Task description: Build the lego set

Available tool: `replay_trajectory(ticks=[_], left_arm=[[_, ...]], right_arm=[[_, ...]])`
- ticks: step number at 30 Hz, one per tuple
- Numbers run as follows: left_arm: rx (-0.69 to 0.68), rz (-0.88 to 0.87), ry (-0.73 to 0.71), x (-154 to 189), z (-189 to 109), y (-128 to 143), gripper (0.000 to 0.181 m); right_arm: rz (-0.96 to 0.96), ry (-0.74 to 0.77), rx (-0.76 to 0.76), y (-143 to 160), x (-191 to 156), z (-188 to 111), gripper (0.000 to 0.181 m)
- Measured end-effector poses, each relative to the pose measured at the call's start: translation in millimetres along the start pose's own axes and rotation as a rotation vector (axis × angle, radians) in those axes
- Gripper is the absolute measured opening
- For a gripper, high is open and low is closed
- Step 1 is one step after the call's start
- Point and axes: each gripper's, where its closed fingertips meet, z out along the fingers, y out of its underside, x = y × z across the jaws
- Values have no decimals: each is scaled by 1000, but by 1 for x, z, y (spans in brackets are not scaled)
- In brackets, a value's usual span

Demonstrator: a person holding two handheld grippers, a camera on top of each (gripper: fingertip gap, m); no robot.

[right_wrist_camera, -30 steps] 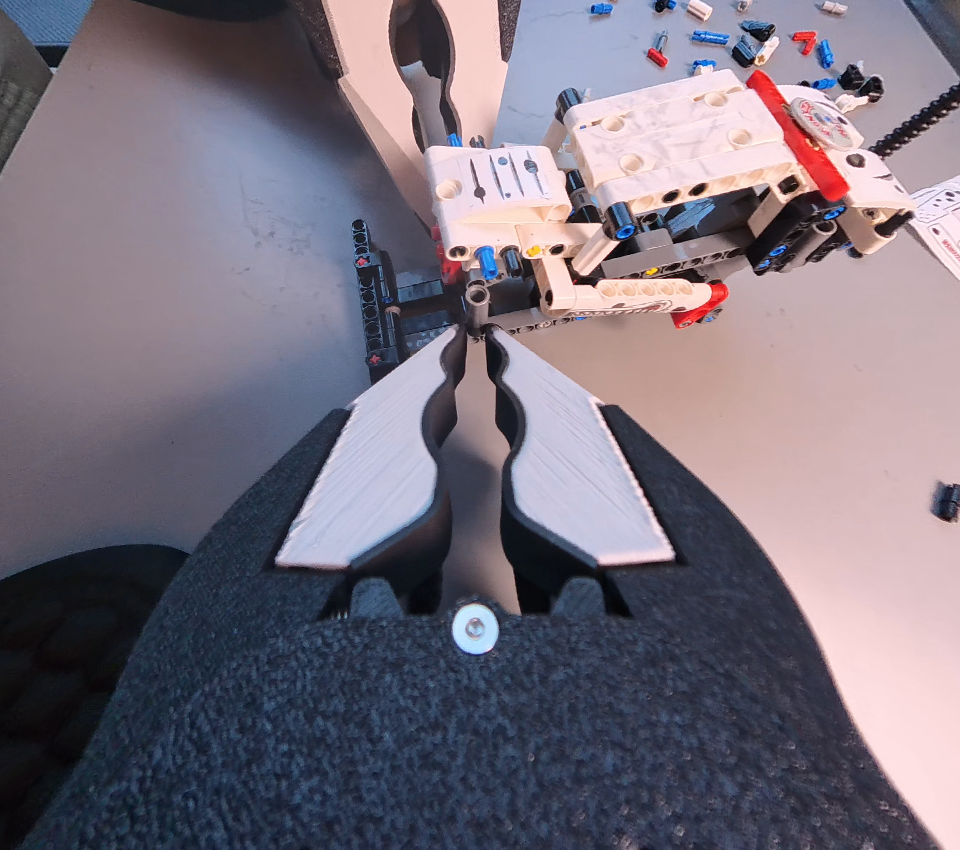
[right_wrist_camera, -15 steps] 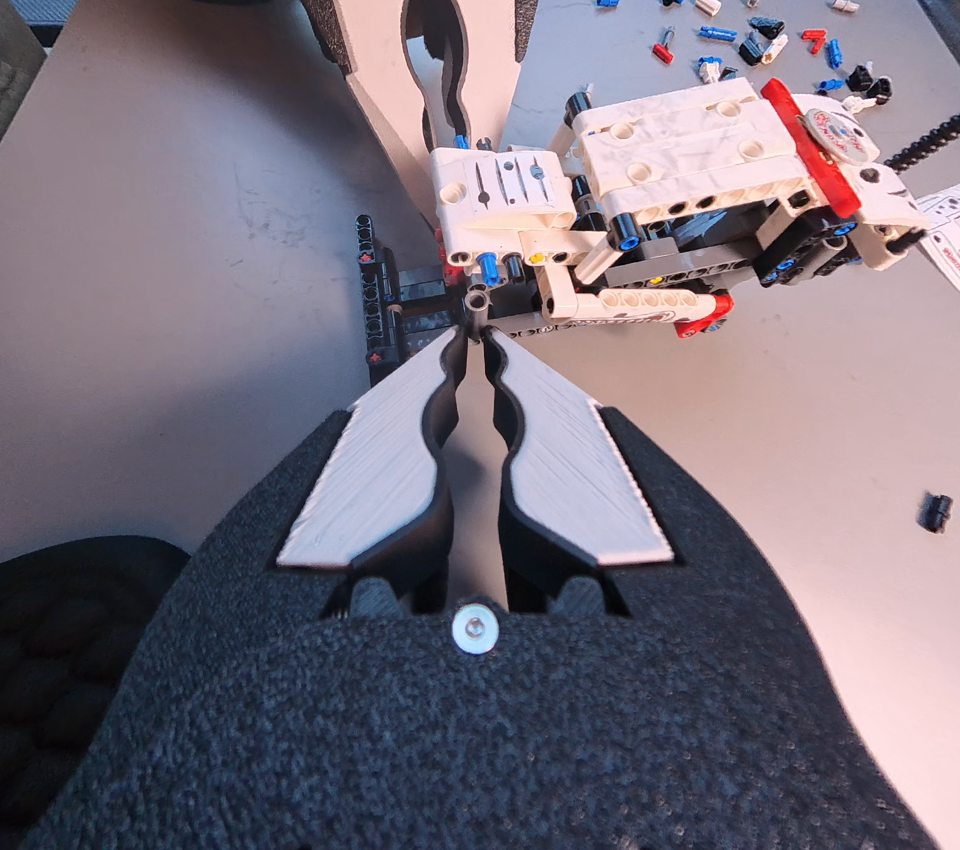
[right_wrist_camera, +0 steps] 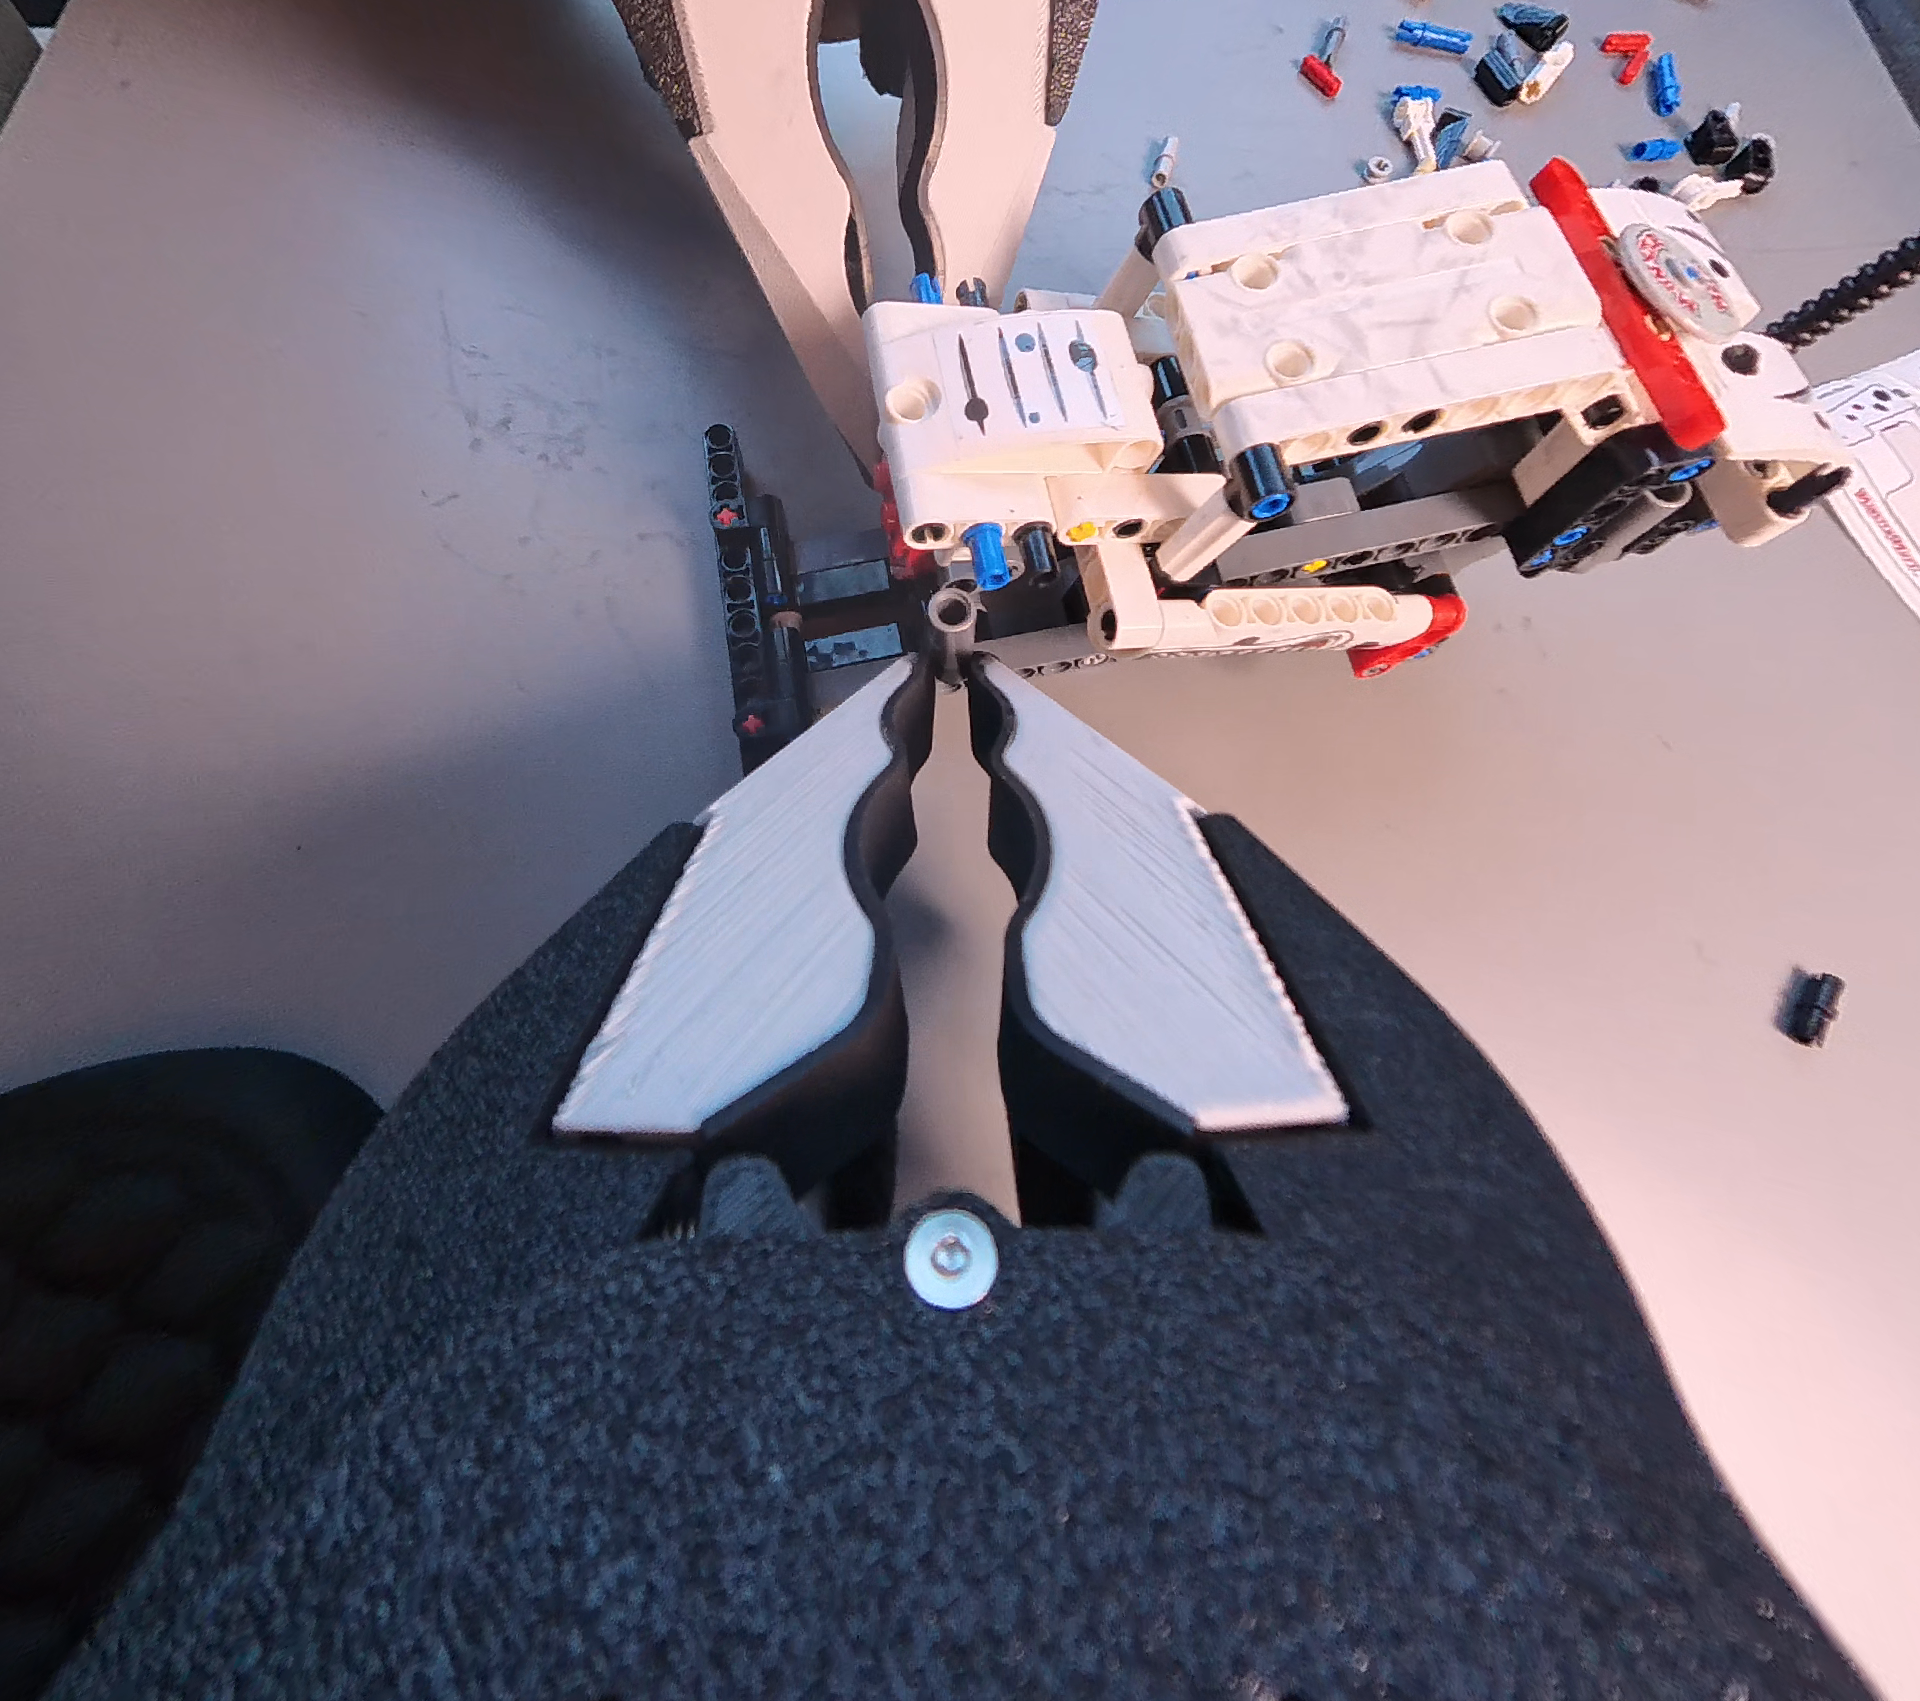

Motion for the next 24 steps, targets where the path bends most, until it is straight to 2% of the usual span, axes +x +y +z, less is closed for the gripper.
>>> replay_trajectory(ticks=[5, 9, 14, 17, 20, 24], left_arm=[[37, -33, -17, -13, -3, 1, 6], [80, -54, -45, -21, -11, 0, 21], [150, -88, -55, -22, -18, 1, 16], [192, -99, -18, -18, -20, -3, 19], [219, -153, 39, -17, -19, -8, 13], [235, -283, 140, -16, -20, -9, 10]], right_arm=[[33, 65, 22, -1, 10, 3, 6], [51, 64, 49, -2, 12, -1, 14], [65, 84, 66, 2, 13, -4, 14], [55, 89, 115, -10, 12, 0, 19], [68, 71, 116, -14, 11, 6, 7], [146, 34, 123, -15, 11, 6, 7]])
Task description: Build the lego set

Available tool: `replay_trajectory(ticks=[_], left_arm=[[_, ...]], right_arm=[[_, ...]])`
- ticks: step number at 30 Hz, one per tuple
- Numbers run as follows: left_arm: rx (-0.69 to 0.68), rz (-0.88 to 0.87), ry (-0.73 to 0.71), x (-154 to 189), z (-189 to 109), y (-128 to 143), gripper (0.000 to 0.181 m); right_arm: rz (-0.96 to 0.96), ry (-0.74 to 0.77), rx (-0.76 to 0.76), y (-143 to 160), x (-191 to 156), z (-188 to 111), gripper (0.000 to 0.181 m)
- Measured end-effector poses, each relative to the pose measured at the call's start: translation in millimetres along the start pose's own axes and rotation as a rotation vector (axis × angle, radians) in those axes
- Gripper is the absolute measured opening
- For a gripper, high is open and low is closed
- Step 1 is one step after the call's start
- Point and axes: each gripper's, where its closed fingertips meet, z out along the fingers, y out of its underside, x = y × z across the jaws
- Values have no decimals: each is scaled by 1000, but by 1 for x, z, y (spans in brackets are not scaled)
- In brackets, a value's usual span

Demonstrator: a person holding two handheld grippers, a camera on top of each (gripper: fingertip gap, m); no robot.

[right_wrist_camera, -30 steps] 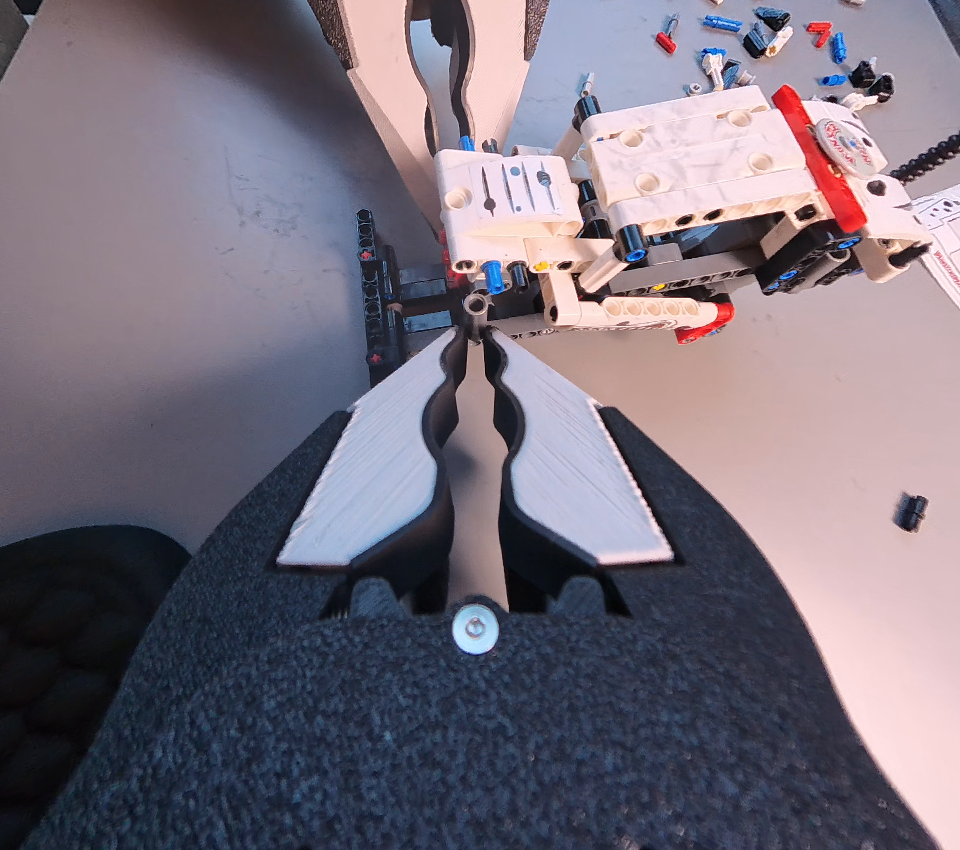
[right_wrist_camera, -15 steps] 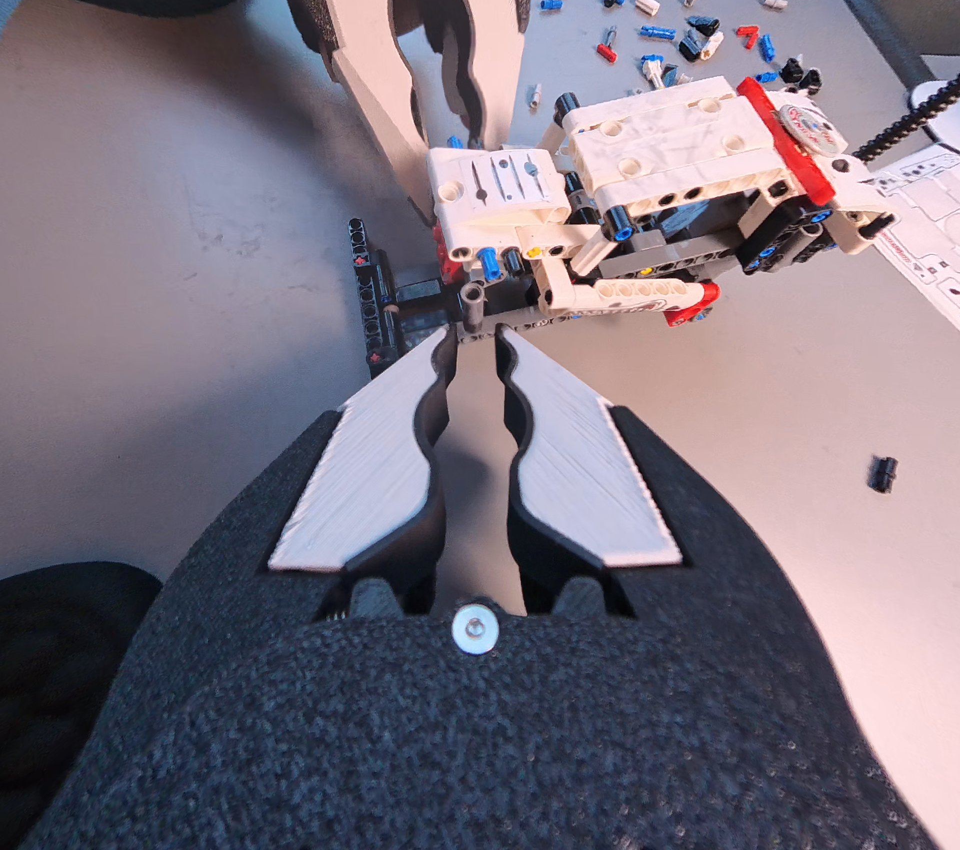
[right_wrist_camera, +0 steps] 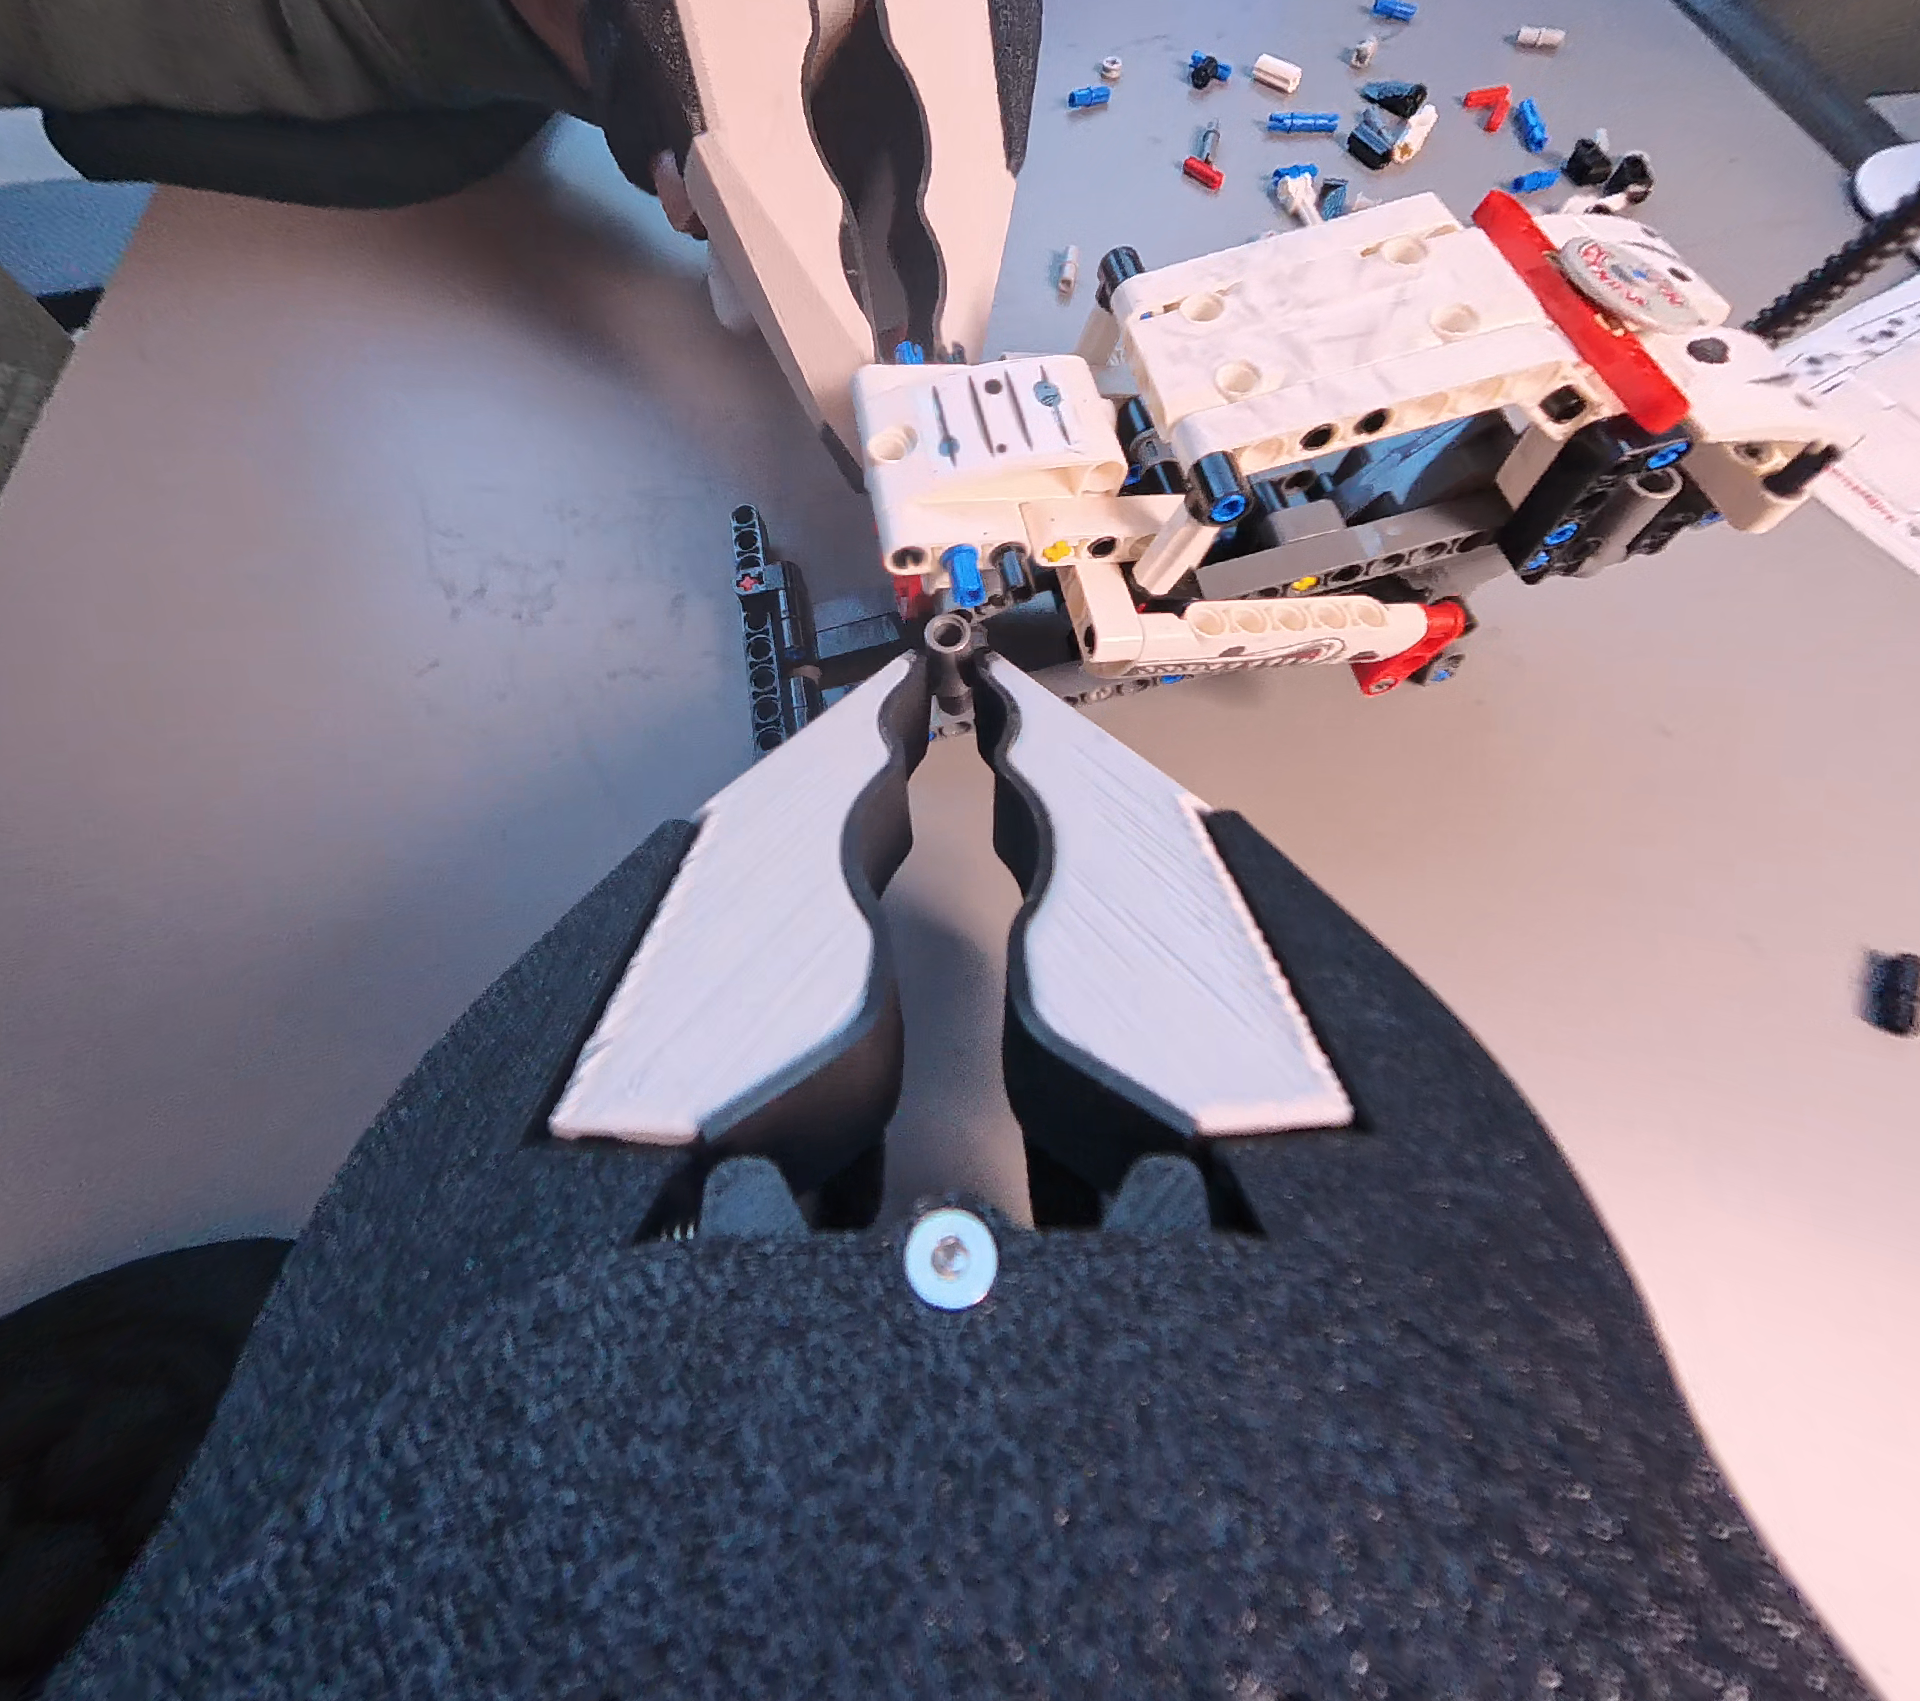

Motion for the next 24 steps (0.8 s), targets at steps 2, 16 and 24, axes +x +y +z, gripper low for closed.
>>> replay_trajectory(ticks=[2, 16, 24], left_arm=[[-2, -49, 31, 0, -3, 0, 9], [-10, 94, -15, 3, -6, 7, 8], [-5, 86, -31, -1, -16, 8, 20]], right_arm=[[44, -23, 3, -2, -3, 1, 7], [-72, 33, 0, -3, -11, 5, 7], [-62, 13, -35, 4, -13, -3, 23]])
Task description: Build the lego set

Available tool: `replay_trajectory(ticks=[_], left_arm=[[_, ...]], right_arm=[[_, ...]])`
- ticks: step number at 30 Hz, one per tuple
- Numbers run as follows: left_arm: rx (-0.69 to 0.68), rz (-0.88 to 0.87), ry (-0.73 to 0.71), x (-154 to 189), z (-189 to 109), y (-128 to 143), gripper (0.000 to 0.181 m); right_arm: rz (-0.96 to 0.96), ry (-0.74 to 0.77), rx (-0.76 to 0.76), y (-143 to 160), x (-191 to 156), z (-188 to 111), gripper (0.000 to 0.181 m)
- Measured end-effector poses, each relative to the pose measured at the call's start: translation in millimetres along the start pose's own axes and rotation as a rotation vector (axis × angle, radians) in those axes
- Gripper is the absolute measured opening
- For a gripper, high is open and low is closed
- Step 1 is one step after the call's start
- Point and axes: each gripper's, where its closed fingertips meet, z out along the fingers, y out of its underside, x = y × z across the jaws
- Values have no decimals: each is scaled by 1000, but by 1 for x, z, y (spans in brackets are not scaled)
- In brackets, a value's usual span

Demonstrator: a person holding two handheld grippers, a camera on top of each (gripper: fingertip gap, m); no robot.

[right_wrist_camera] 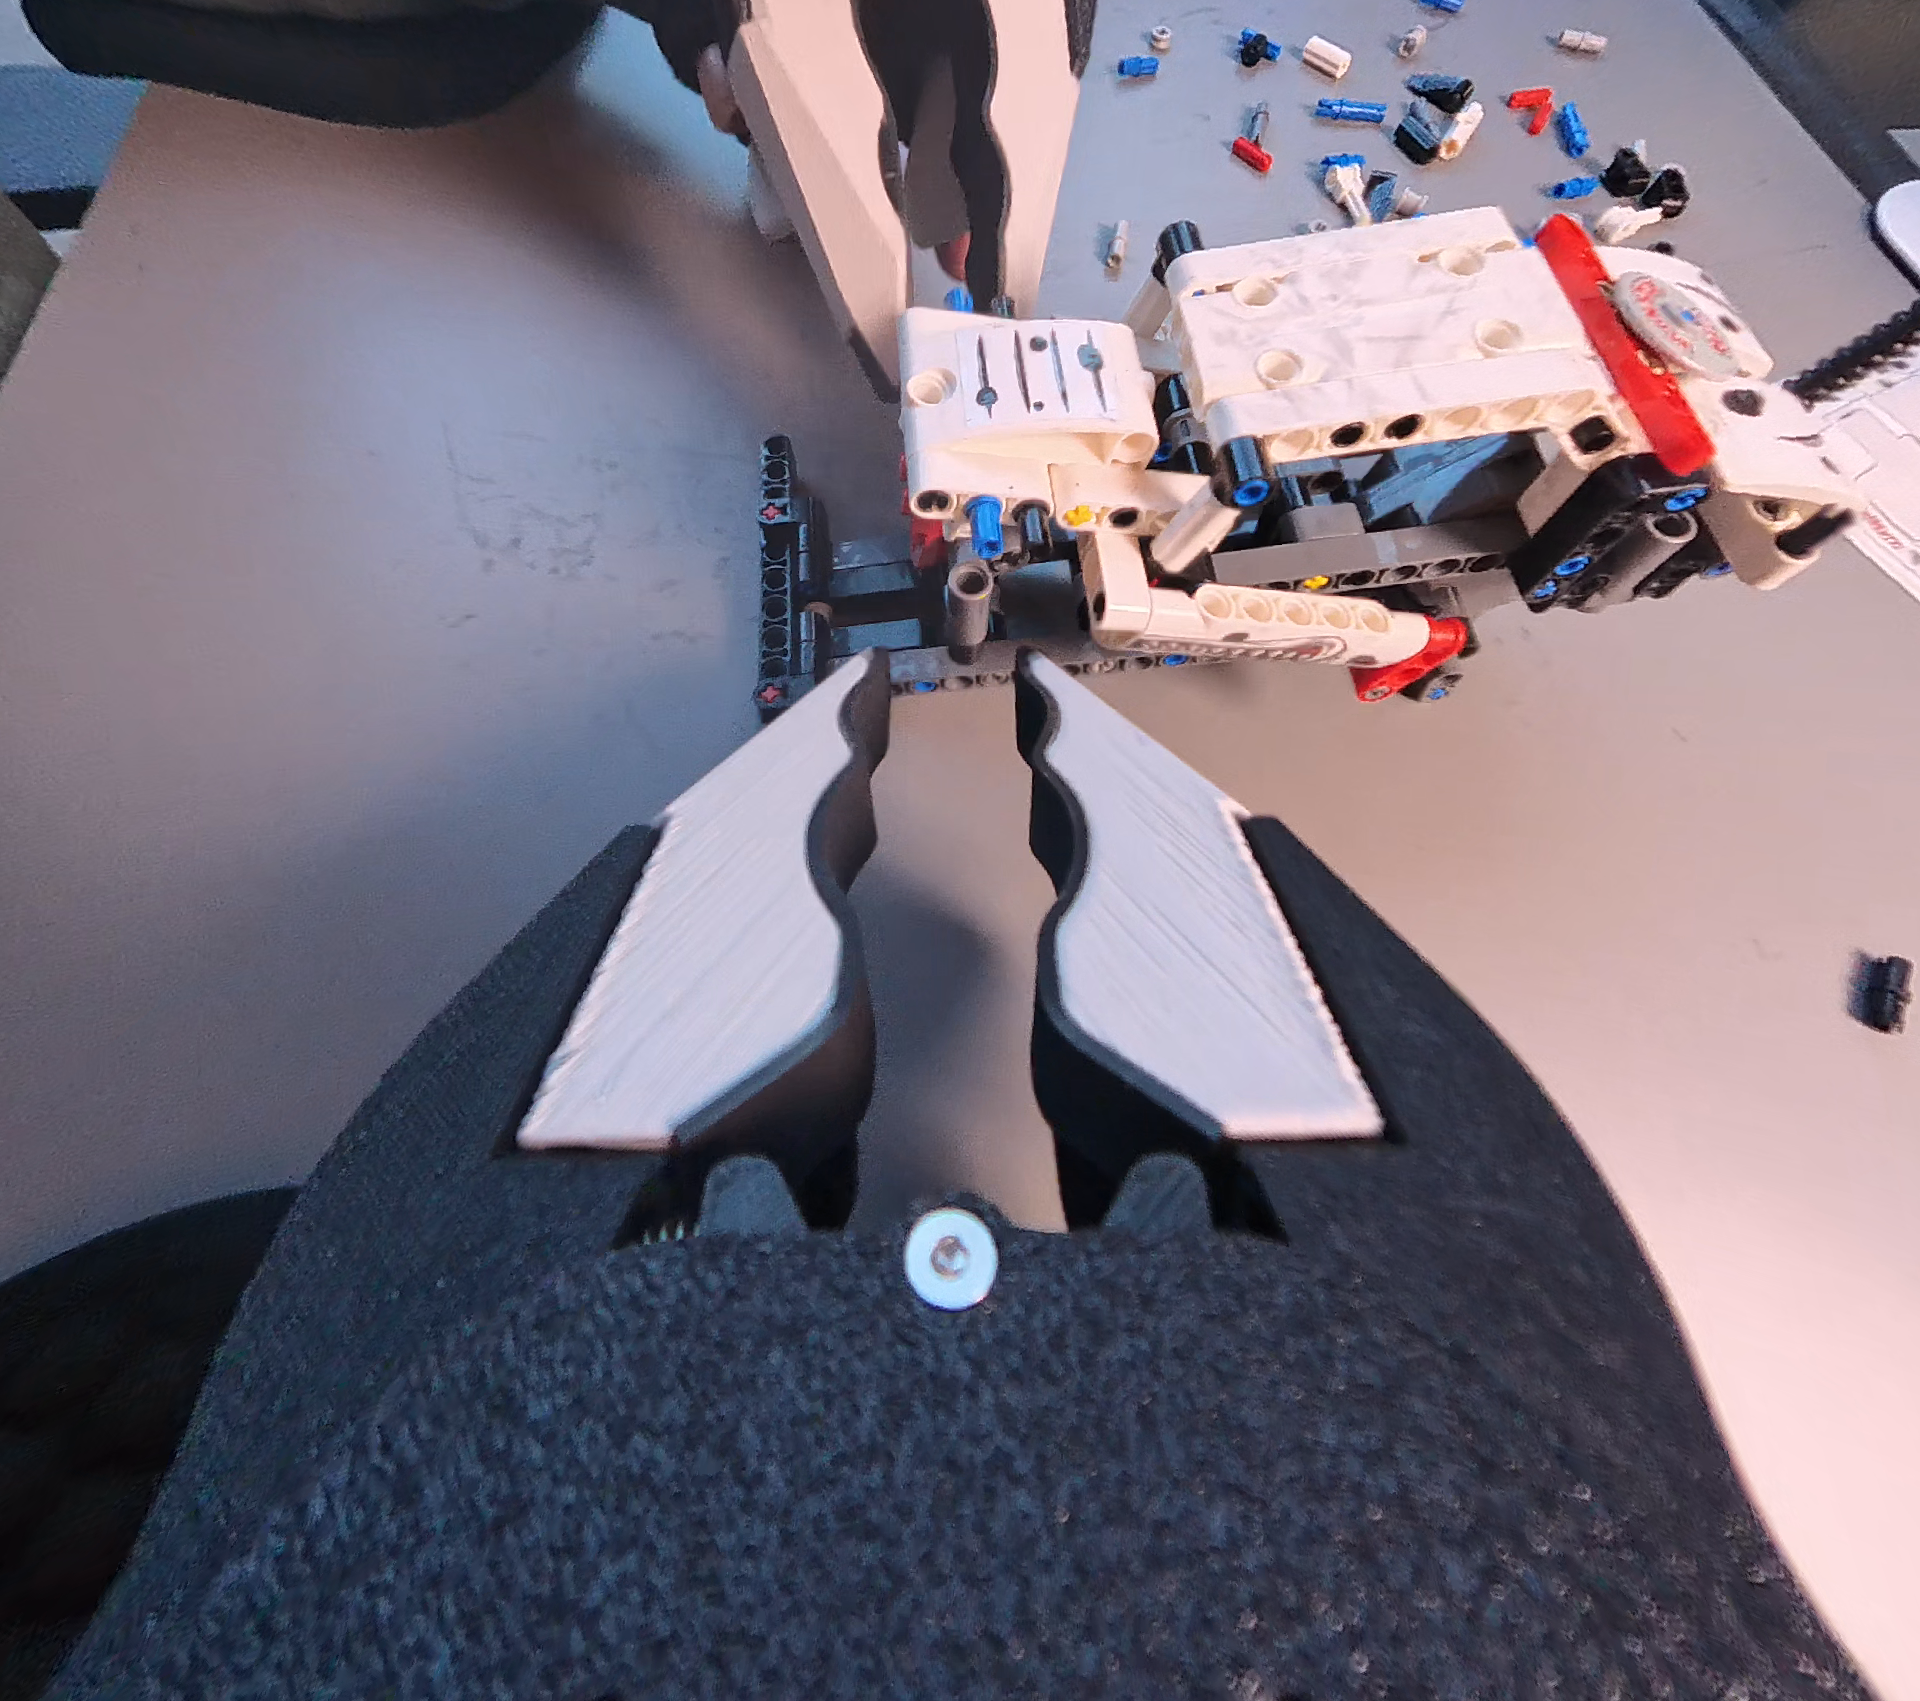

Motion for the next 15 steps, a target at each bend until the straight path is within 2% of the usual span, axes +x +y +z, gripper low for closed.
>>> replay_trajectory(ticks=[4, 8, 11, 15], left_arm=[[34, 33, -78, -4, -25, -1, 25], [122, 77, -234, -18, -53, -8, 36], [173, 82, -326, -30, -66, -7, 42], [213, 39, -360, -40, -73, -4, 44]], right_arm=[[1, 37, -30, 3, 8, -22, 32], [-185, 292, -58, -17, 54, -49, 40], [-399, 343, -236, -29, 83, -54, 59], [-714, 220, -515, -40, 103, -40, 87]])
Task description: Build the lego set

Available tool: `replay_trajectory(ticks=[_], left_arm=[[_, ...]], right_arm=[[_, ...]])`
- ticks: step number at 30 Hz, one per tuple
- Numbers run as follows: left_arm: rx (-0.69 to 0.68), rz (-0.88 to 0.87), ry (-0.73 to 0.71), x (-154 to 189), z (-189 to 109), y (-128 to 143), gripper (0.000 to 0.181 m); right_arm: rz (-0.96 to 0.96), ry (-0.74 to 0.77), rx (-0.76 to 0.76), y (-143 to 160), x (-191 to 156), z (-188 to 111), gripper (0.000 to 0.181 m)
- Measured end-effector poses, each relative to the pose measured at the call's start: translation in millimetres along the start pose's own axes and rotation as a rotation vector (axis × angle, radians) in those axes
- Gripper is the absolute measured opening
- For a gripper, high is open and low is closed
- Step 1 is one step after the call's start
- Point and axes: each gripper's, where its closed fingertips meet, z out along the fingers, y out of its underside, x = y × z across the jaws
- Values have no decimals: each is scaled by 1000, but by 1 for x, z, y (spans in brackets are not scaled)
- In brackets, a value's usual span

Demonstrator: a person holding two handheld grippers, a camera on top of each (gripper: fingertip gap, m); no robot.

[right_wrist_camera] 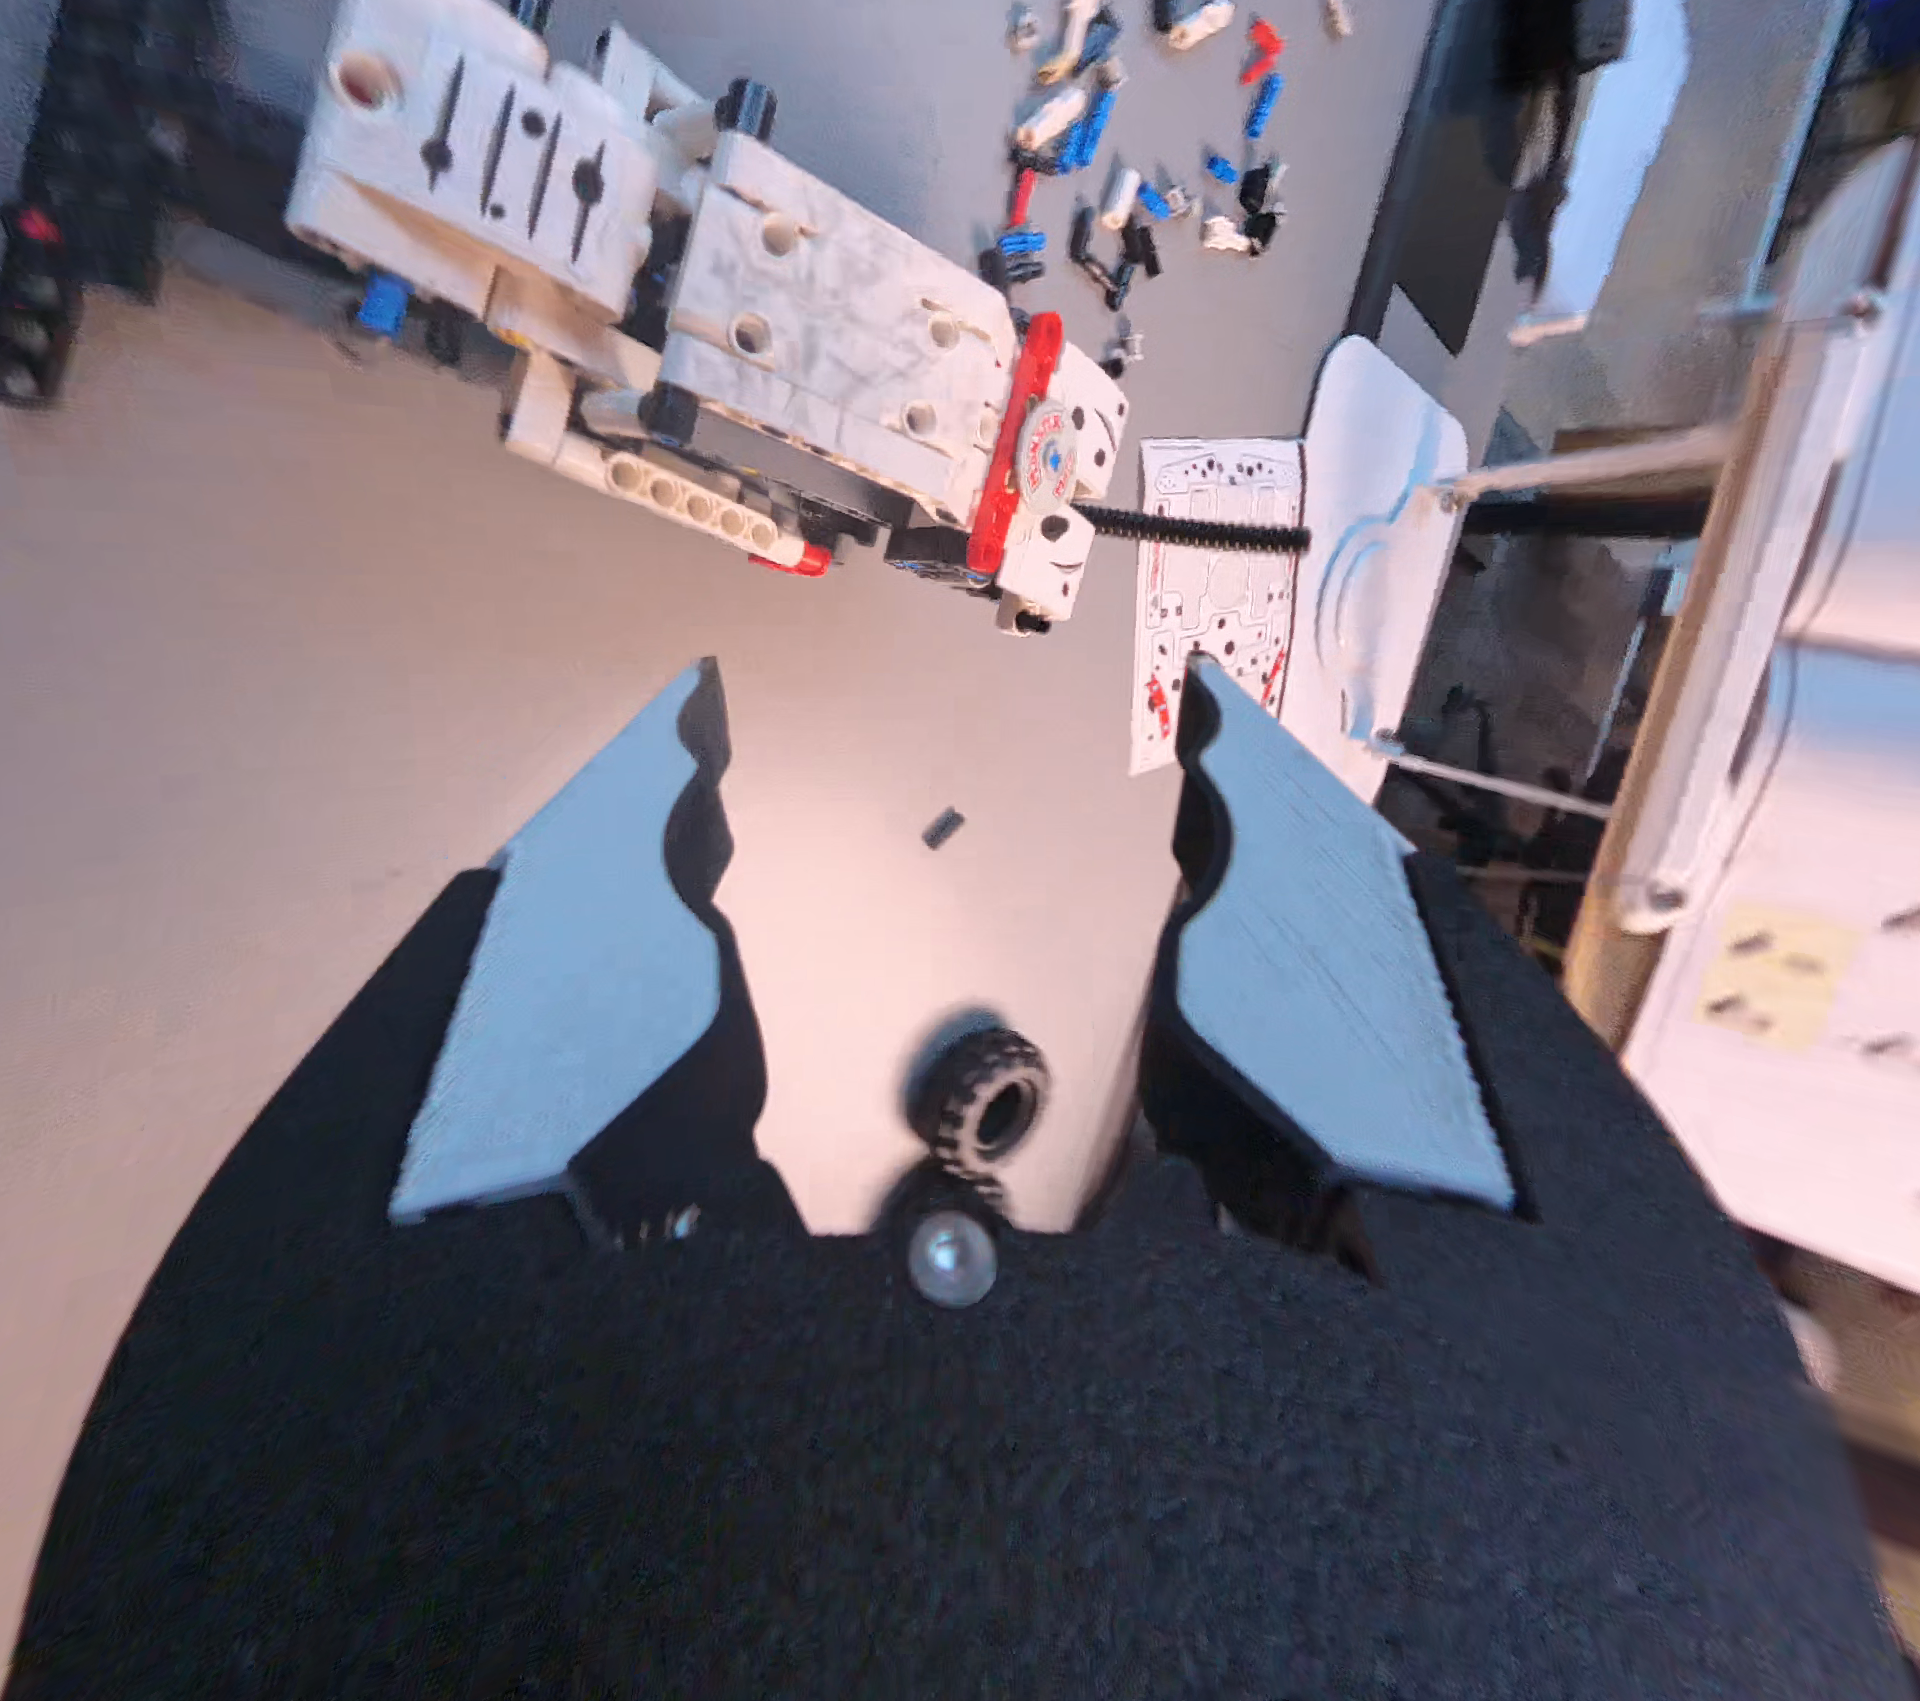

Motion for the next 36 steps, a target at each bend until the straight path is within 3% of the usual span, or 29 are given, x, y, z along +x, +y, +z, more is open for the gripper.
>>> replay_trajectory(ticks=[3, 8, 12, 14, 18, 20, 23, 29, 33, 36], left_arm=[[-25, -3, -23, -8, 3, 9, 43], [-51, -14, -13, -9, 7, 18, 43], [-65, -4, -1, -6, 8, 20, 40], [-66, -9, 9, -5, 8, 20, 39], [-37, -27, 39, -1, 5, 11, 40], [-14, -42, 51, 0, 1, 6, 40], [10, -38, 54, 1, -5, 0, 40], [4, -16, 80, 5, -8, 1, 43], [-58, 6, 65, 4, -1, 14, 43], [-57, 19, 58, 5, -1, 14, 37]], right_arm=[[-308, -94, -85, -9, 5, 12, 98], [-683, -249, -102, -31, -12, 42, 104], [-770, -378, -143, -27, -27, 58, 79], [-634, -447, -181, -26, -27, 53, 71], [-158, -679, -287, -23, -47, 34, 62], [57, -770, -346, -24, -55, 24, 49], [381, -840, -412, -31, -63, 18, 49], [658, -752, -372, -39, -55, 28, 47], [681, -646, -312, -46, -49, 33, 51], [611, -485, -203, -56, -28, 26, 61]])
